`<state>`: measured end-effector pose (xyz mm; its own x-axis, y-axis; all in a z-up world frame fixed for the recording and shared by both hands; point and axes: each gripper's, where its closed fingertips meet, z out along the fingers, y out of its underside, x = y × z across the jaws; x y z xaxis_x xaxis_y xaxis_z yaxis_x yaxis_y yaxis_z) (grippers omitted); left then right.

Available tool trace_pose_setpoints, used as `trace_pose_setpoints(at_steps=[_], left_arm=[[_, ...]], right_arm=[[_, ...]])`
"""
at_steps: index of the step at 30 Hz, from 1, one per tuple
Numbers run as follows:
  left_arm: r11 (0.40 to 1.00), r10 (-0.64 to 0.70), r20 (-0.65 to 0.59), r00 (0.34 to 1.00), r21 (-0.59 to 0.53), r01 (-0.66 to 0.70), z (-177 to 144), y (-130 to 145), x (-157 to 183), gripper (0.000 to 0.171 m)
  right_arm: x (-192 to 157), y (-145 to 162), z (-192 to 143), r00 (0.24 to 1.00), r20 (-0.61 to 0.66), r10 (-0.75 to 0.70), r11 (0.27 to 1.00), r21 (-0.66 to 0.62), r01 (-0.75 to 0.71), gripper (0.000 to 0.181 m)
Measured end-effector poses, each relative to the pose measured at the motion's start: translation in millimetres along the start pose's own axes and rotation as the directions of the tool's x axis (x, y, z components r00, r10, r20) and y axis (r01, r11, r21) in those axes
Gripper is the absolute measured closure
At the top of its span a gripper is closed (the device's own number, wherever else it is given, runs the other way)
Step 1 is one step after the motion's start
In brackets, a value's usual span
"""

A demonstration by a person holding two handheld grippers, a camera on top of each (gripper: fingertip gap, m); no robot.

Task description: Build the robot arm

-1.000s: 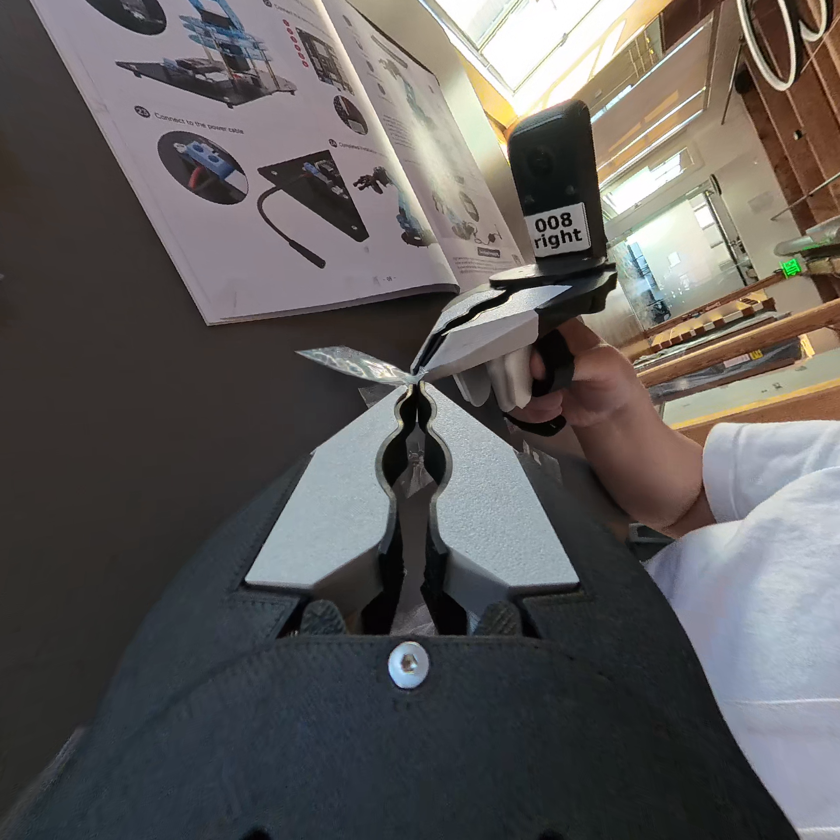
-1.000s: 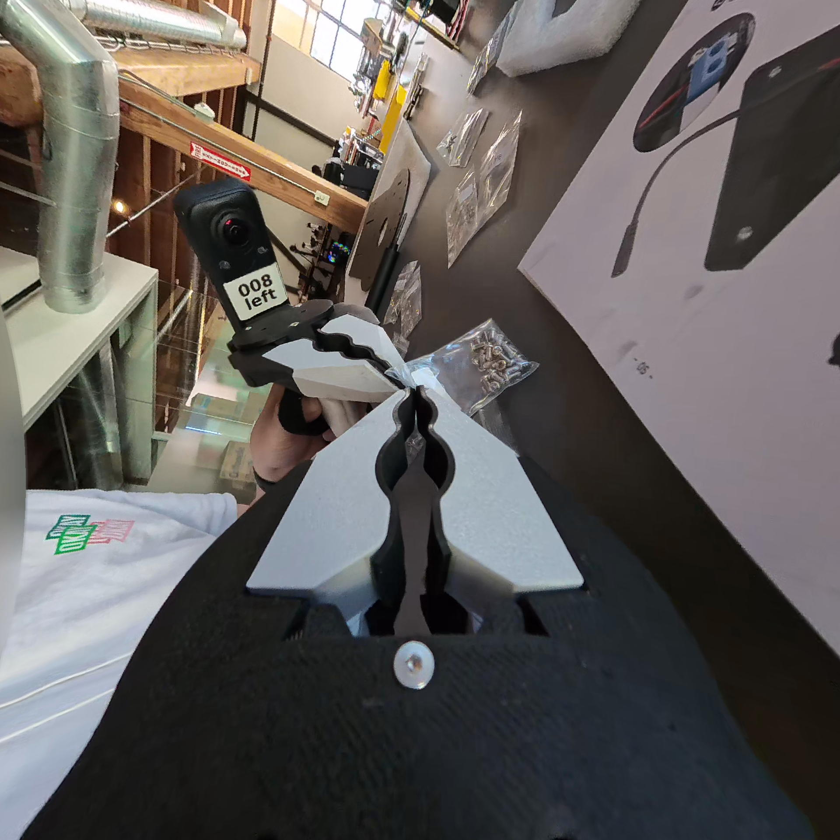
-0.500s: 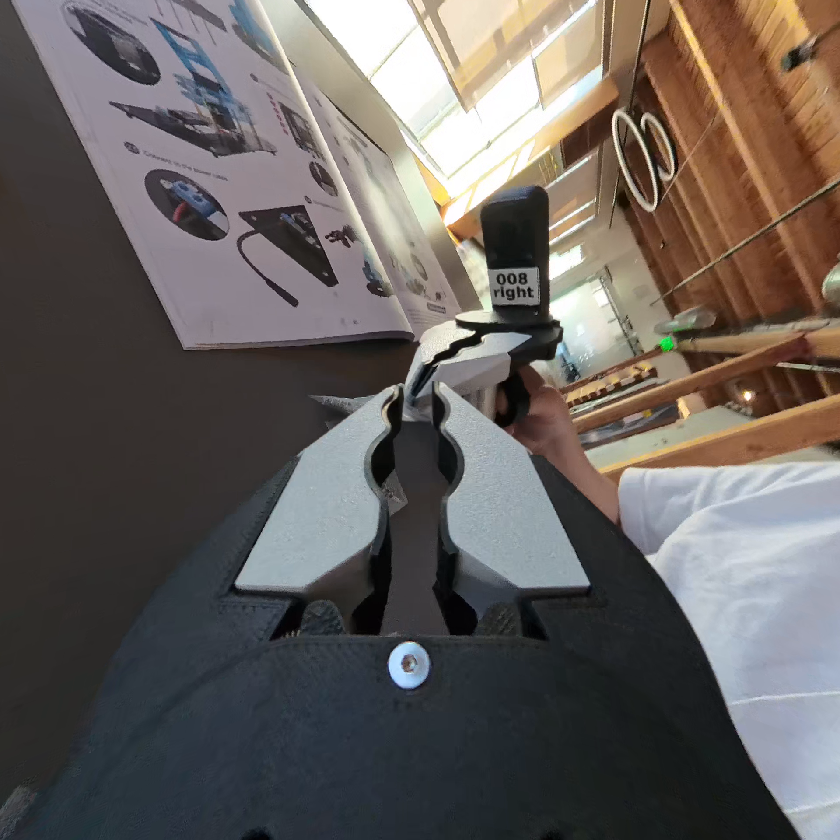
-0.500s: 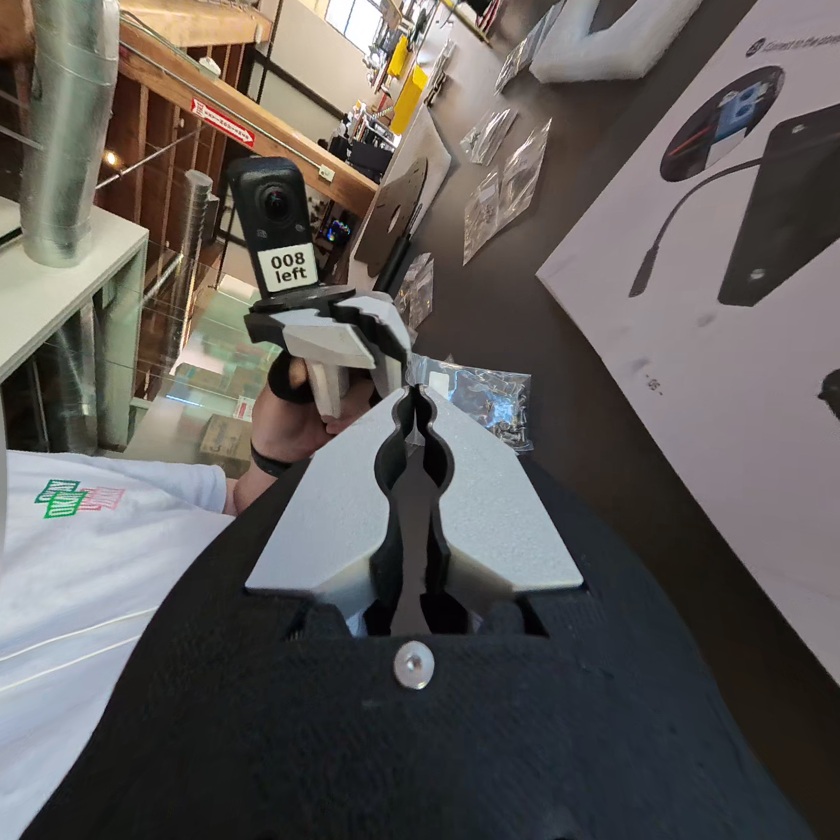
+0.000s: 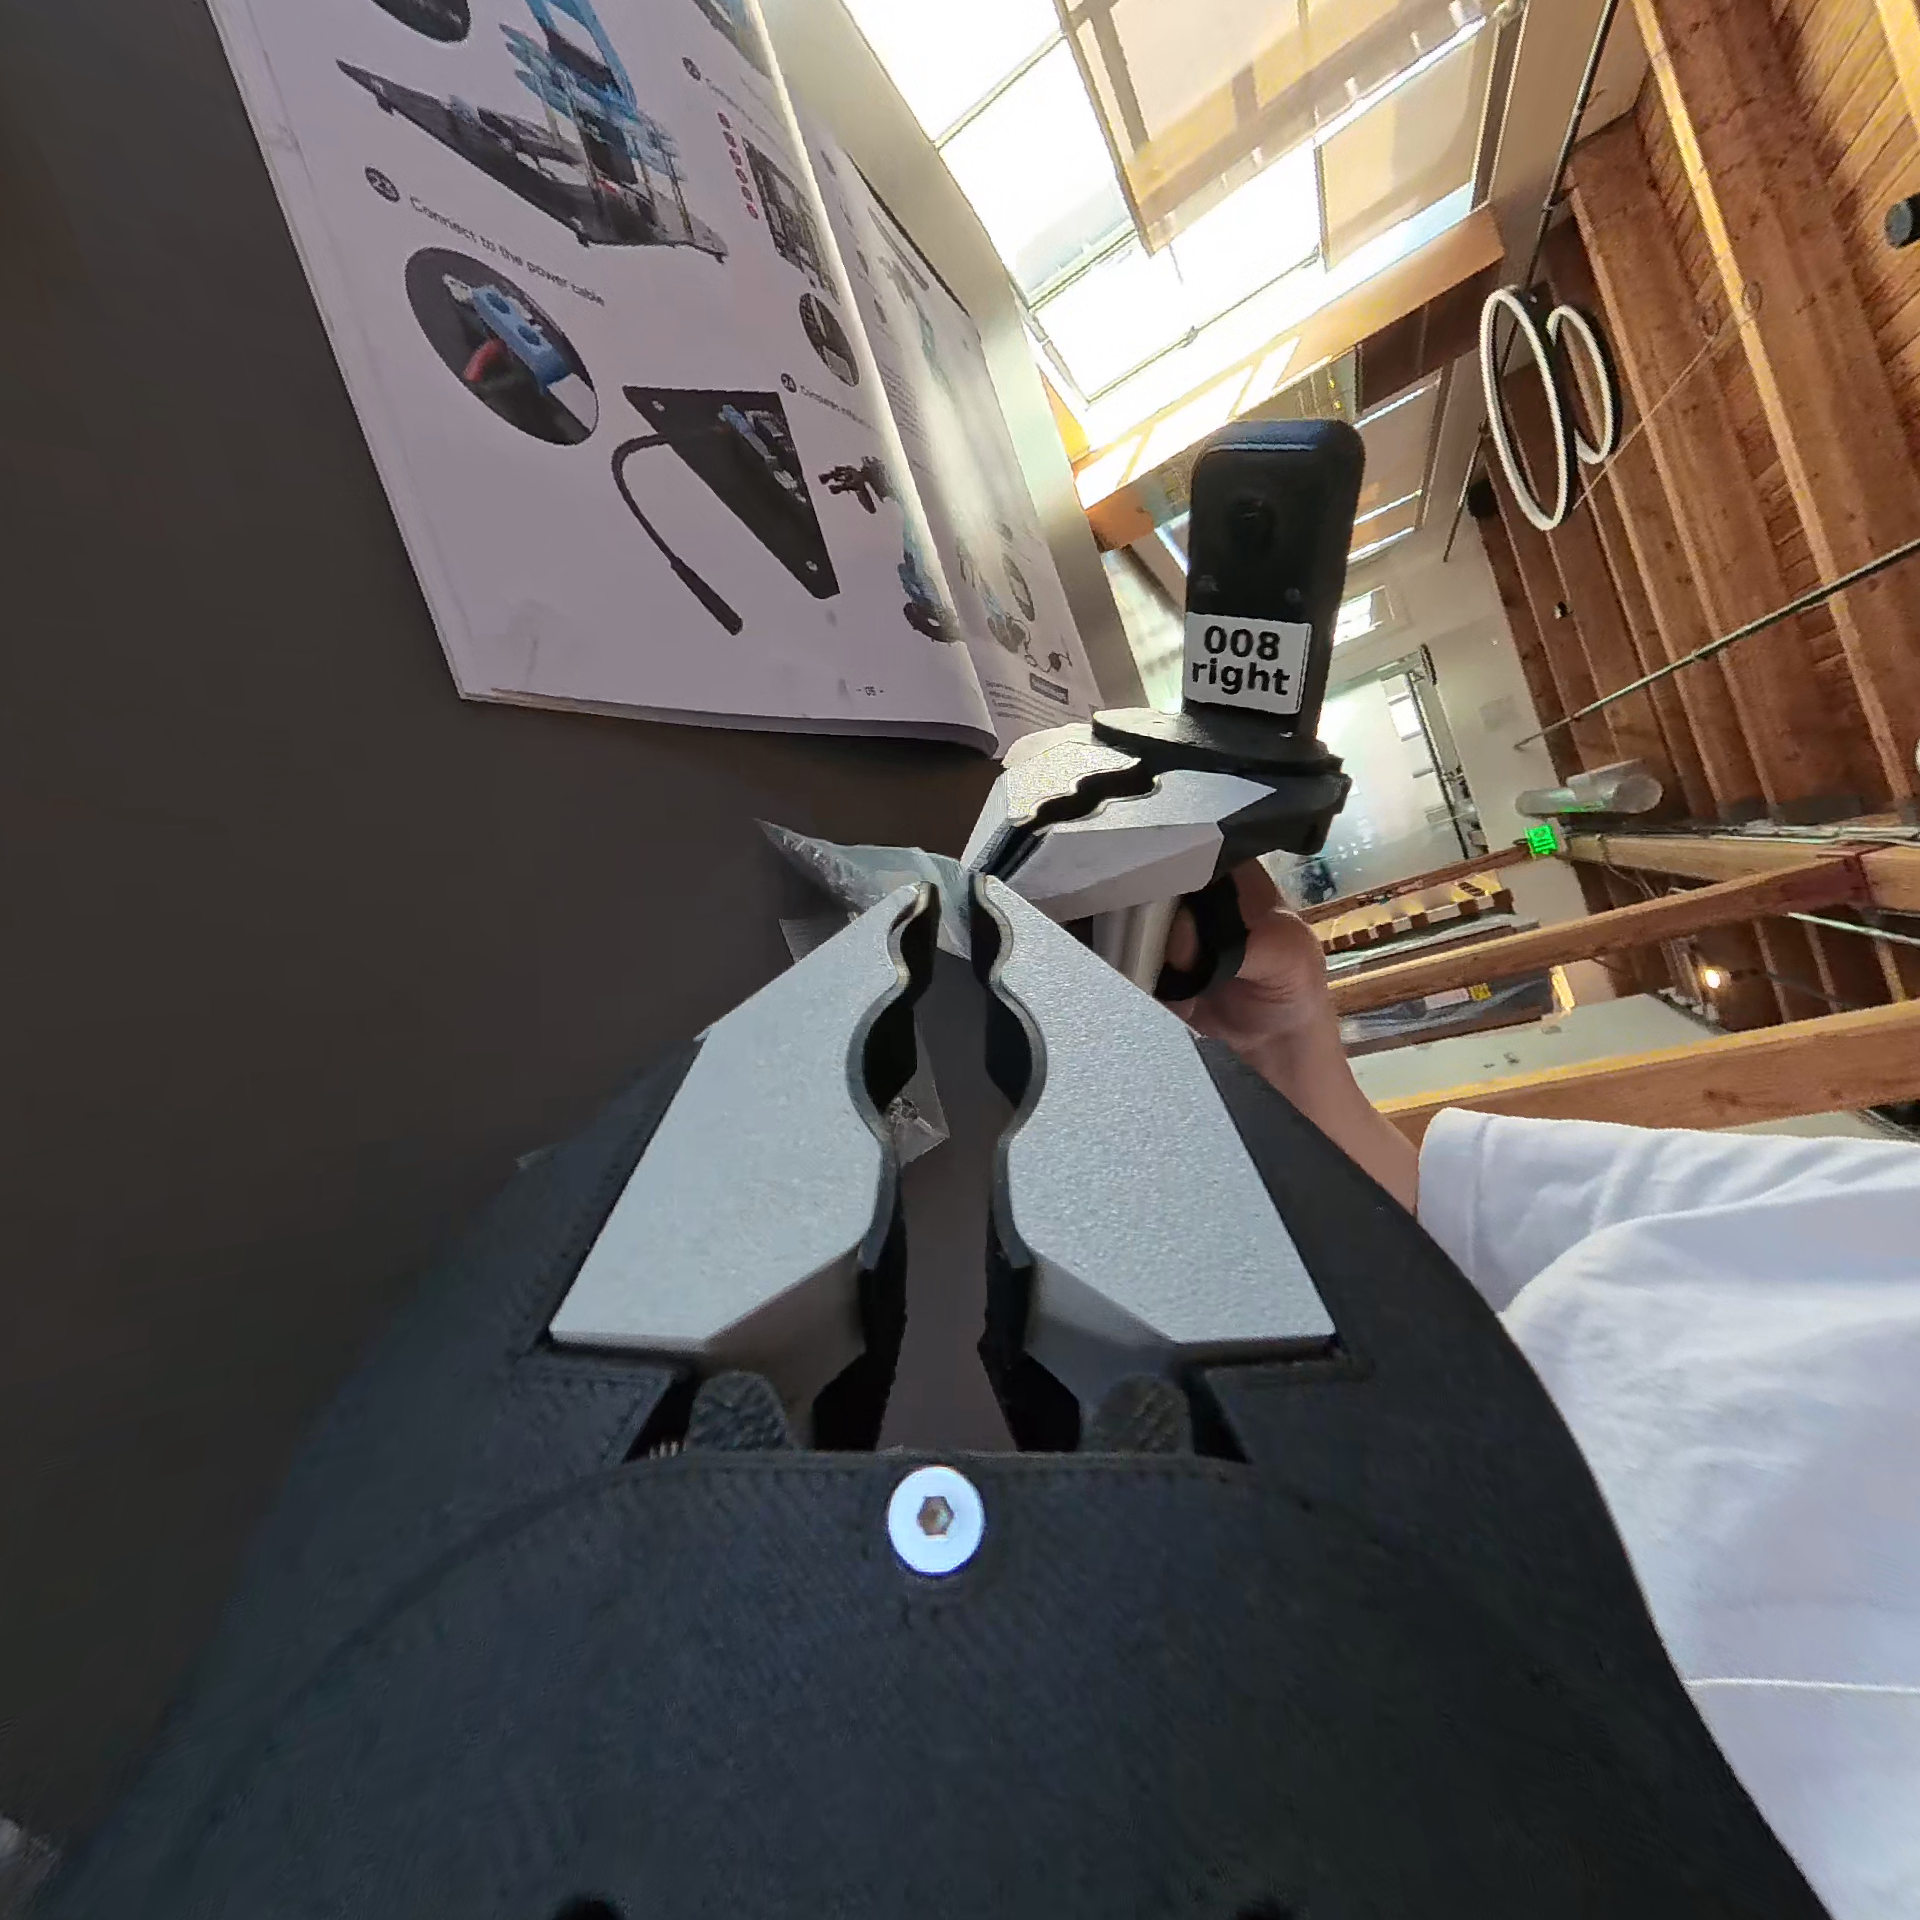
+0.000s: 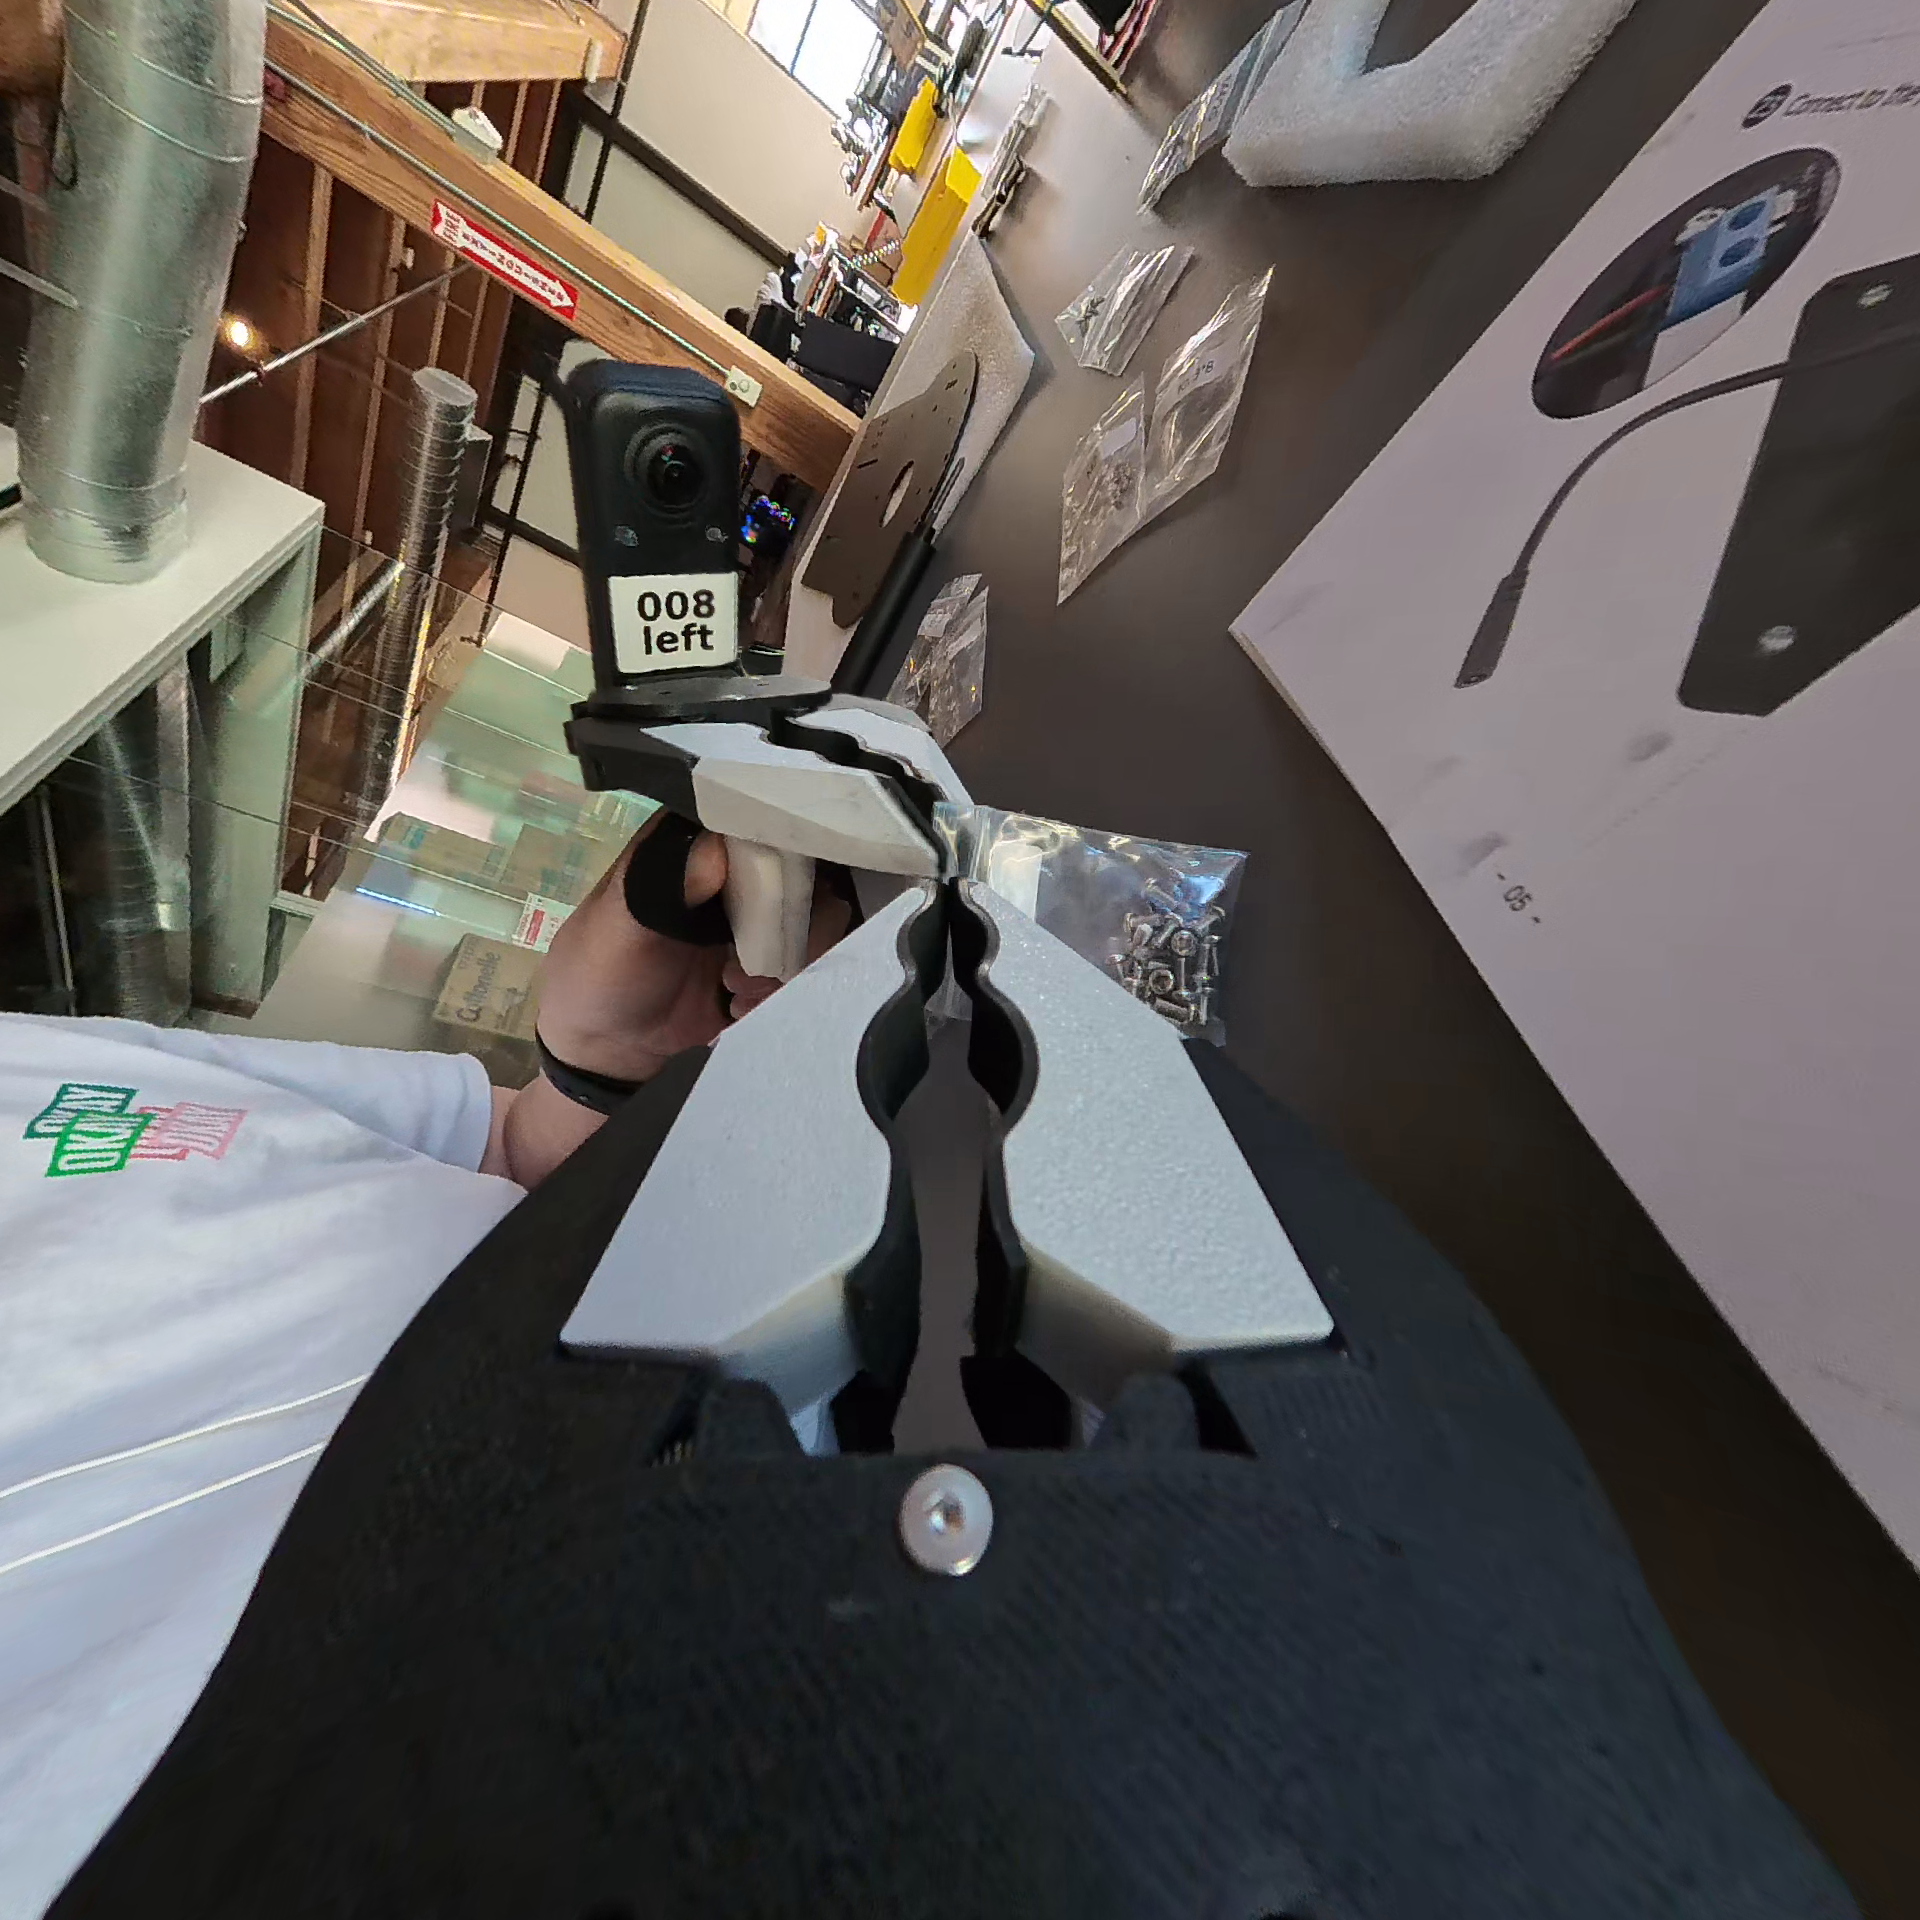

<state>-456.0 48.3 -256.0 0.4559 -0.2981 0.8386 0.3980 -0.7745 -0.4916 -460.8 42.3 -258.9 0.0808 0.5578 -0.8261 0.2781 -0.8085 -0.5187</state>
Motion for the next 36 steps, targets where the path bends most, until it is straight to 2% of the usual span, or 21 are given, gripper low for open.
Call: trace_pose_setpoints(at_steps=[16, 21, 24, 27, 36], left_arm=[[0.999, 0.036, 0.000, 0.999, -0.036, -0.036, 1, 4, -1, 0.171], [1.000, -0.006, -0.028, 1.000, -0.012, 0.006, 0, 3, 1, 0.171], [1.000, -0.012, -0.017, 1.000, 0.023, 0.013, -4, -2, 2, 0.163], [1.000, 0.001, 0.026, 1.000, 0.020, -0.001, -5, -3, -4, 0.167], [0.999, -0.038, 0.022, 0.999, 0.006, 0.038, -4, 1, -8, 0.171]], right_arm=[[3, -4, -1, 0.992, 0.040, 0.123, 0.991, 0.044, -0.125, 0.181], [2, -4, 0, 0.998, 0.010, 0.064, 0.997, 0.040, -0.064, 0.181], [3, -2, 2, 0.999, -0.011, 0.033, 0.999, 0.033, -0.033, 0.181], [2, 0, 4, 1.000, -0.018, 0.024, 0.999, 0.028, -0.024, 0.181], [5, 2, 7, 0.998, -0.056, -0.017, 1.000, 0.017, 0.018, 0.181]])
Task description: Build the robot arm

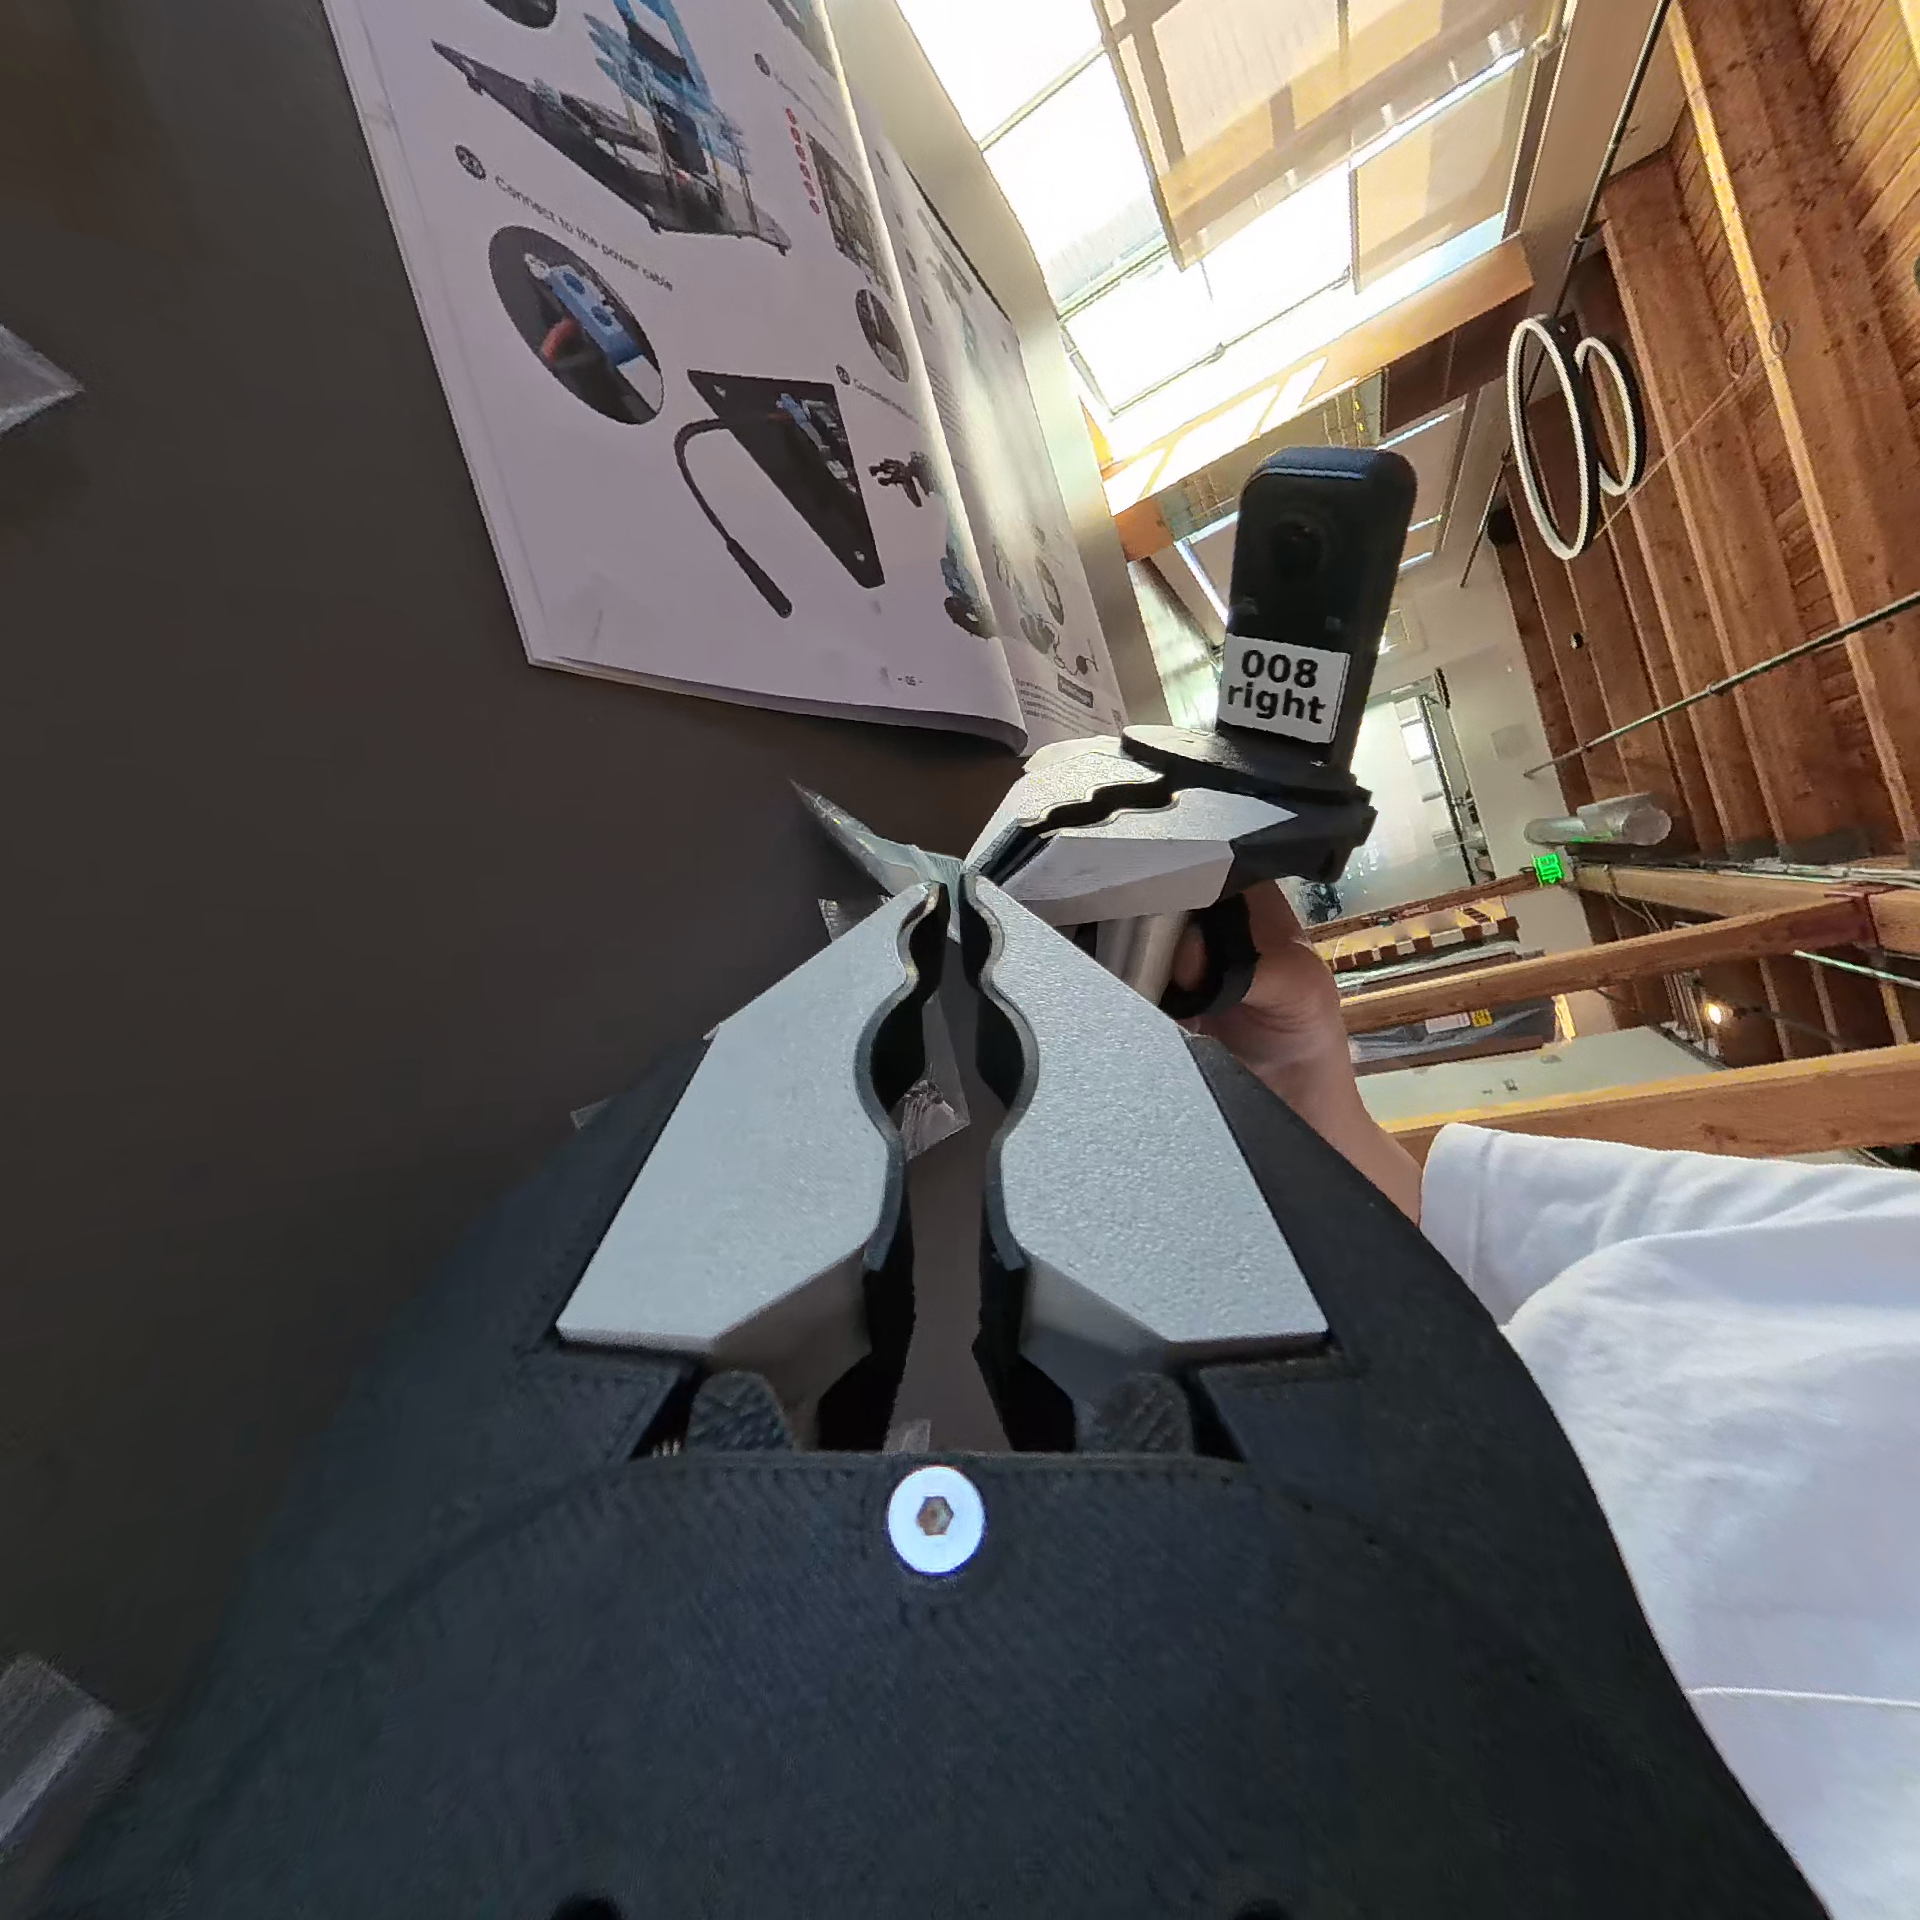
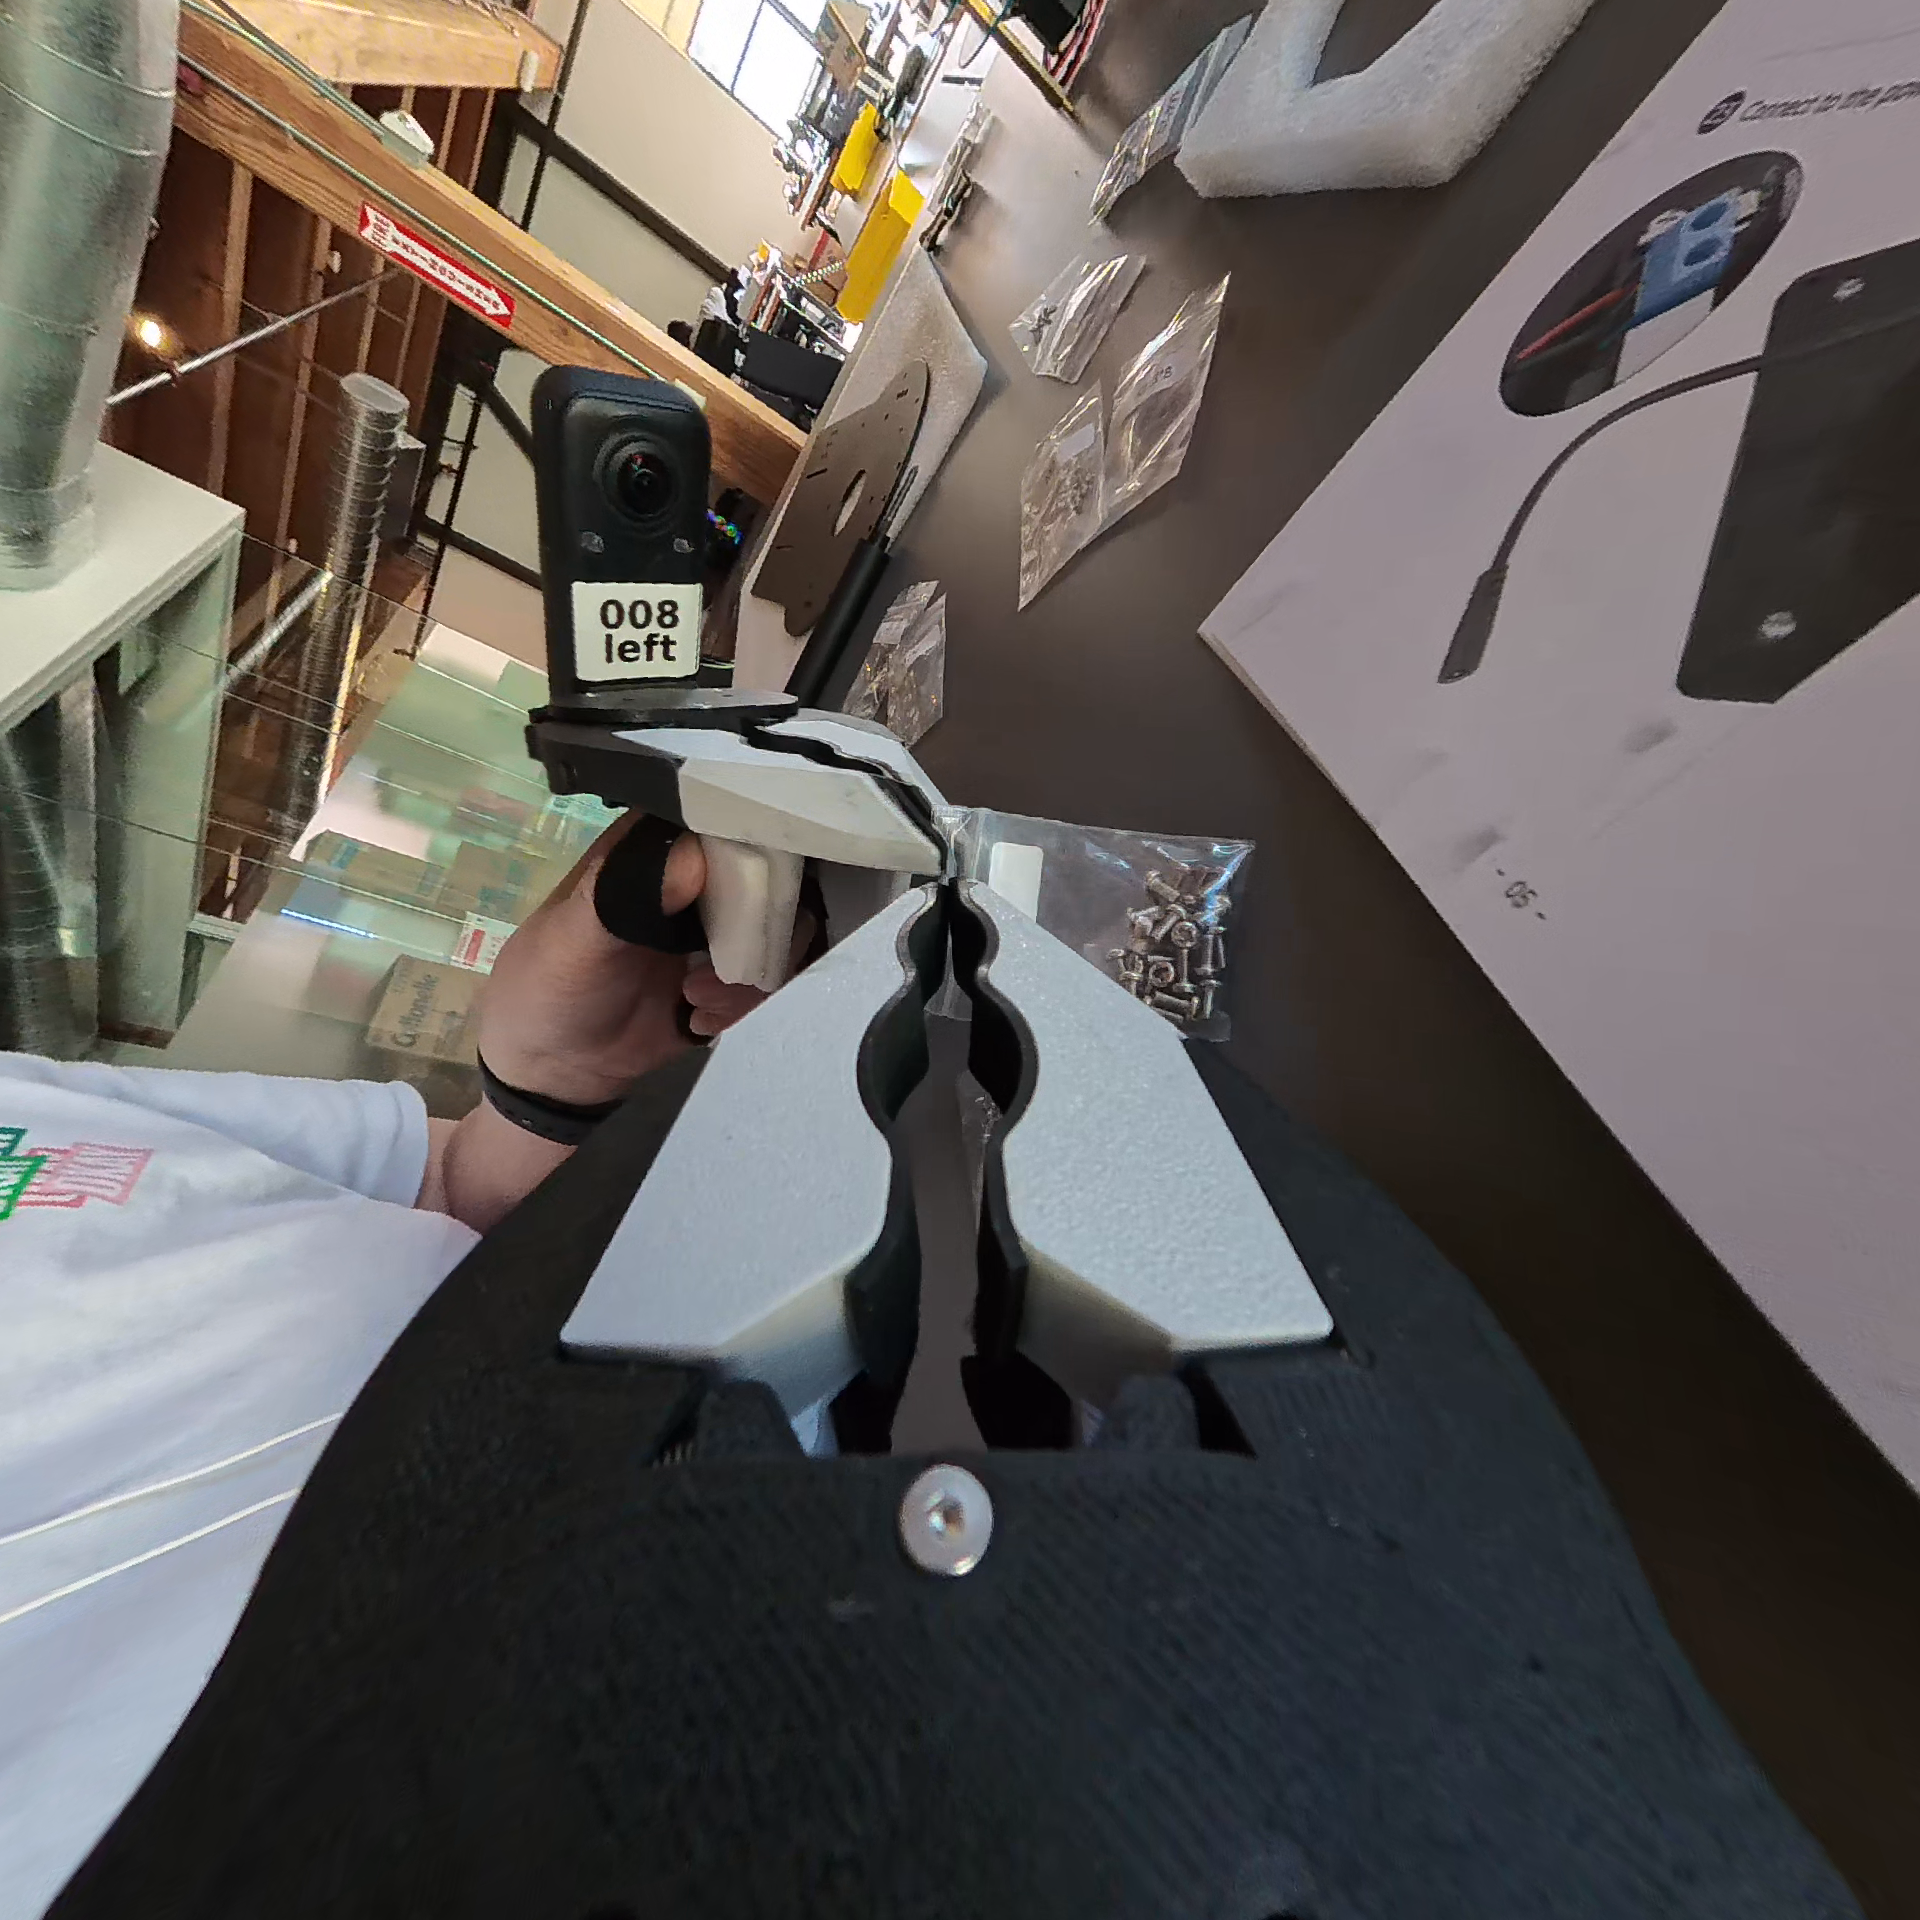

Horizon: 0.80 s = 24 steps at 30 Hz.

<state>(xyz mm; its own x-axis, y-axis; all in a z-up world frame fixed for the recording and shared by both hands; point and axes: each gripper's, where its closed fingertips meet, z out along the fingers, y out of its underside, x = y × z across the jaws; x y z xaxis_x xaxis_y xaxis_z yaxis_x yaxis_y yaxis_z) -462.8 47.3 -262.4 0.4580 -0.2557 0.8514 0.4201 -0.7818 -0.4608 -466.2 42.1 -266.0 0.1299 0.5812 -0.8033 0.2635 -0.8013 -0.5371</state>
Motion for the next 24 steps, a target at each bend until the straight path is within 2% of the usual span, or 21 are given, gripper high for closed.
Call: trace_pose_setpoints(at_steps=[16, 19, 24], left_arm=[[0.979, 0.199, 0.075, 0.977, -0.064, -0.195, -0.1, 4.0, 2.1, 0.171], [0.977, 0.207, 0.076, 0.975, -0.061, -0.202, 0.7, 4.0, 3.3, 0.171], [0.969, 0.244, 0.079, 0.967, -0.069, -0.239, 0.9, 4.4, 6.3, 0.171]], right_arm=[[-7.8, -4.5, -5.9, 0.989, 0.103, 0.104, 0.995, -0.005, -0.104, 0.181], [-1.5, -1.4, -5.5, 0.999, 0.032, 0.040, 0.999, -0.022, -0.040, 0.180], [-0.7, -0.7, -6.0, 1.000, 0.018, 0.025, 0.999, -0.031, -0.025, 0.178]])
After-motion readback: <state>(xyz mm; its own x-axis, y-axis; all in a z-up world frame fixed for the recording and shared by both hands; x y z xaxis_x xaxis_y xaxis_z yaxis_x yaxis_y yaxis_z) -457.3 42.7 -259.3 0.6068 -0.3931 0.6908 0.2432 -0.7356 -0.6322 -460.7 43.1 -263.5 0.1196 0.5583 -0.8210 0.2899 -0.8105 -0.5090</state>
